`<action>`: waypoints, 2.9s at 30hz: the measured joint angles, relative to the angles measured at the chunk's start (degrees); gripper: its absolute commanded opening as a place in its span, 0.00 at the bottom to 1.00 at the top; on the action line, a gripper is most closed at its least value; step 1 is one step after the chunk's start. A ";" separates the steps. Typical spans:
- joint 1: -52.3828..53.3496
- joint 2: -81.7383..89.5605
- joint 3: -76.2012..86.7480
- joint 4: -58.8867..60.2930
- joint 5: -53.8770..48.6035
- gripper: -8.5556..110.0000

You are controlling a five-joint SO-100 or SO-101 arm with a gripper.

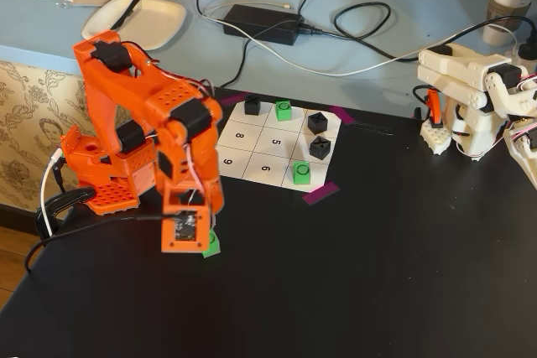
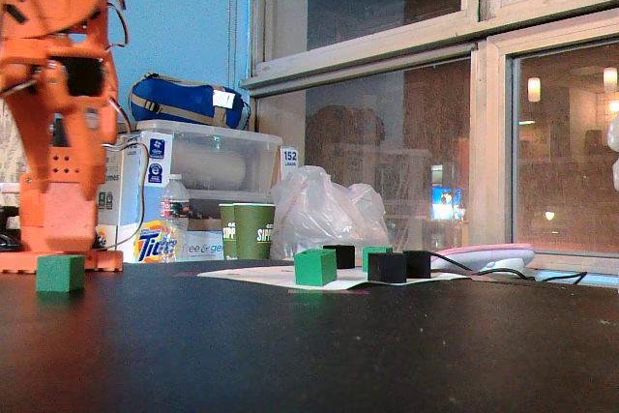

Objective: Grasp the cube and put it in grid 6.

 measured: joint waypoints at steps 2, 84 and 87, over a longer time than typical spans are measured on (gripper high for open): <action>1.05 -0.09 -0.18 0.00 -2.72 0.29; -8.35 -17.05 6.94 -22.06 -12.48 0.07; -7.65 -16.61 7.03 -22.68 -11.69 0.07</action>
